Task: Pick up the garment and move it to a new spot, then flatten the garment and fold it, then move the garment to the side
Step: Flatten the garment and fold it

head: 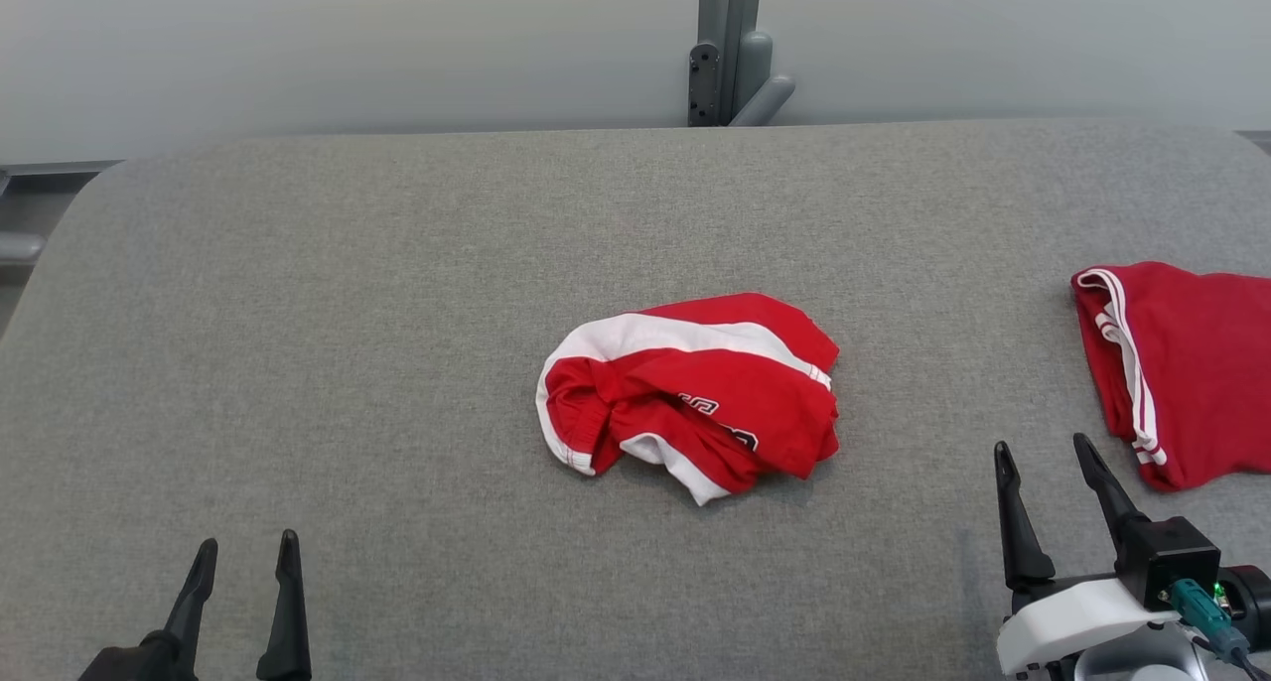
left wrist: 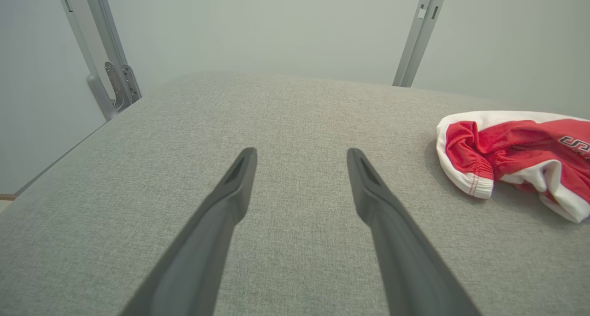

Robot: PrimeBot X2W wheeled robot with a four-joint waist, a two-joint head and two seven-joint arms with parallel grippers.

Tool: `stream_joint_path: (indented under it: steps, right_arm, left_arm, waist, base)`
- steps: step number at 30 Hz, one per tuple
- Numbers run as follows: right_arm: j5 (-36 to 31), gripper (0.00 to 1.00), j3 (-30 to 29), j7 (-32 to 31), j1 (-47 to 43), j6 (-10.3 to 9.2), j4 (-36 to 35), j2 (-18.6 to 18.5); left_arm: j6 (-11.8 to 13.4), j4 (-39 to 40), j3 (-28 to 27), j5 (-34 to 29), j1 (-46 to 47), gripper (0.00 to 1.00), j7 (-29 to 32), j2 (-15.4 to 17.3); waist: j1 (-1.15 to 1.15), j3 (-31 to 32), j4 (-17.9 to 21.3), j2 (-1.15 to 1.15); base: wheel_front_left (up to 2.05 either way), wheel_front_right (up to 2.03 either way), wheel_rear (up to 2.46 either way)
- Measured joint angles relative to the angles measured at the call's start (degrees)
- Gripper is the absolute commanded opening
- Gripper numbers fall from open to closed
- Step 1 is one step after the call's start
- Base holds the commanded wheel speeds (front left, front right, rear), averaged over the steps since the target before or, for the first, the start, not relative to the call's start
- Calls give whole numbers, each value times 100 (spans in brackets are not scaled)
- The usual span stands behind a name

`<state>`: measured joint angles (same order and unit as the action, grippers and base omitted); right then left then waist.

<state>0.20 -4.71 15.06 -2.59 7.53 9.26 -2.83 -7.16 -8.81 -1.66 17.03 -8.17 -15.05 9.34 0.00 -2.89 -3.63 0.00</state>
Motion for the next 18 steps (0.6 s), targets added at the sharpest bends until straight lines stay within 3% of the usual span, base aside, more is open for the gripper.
stream_joint_path:
  steps: [13,18]
  right_arm:
    - [7,100,37,0,105,0,36,0]
    - [-31,100,43,0,198,0,4,0]
  left_arm:
    - [-18,-60,222,127,85,100,0,88]
    - [-22,-227,688,609,400,100,-1,86]
  waist:
    - [0,-113,19,0]
    - [0,-229,53,0]
  base:
    - [0,0,0]
    - [0,0,0]
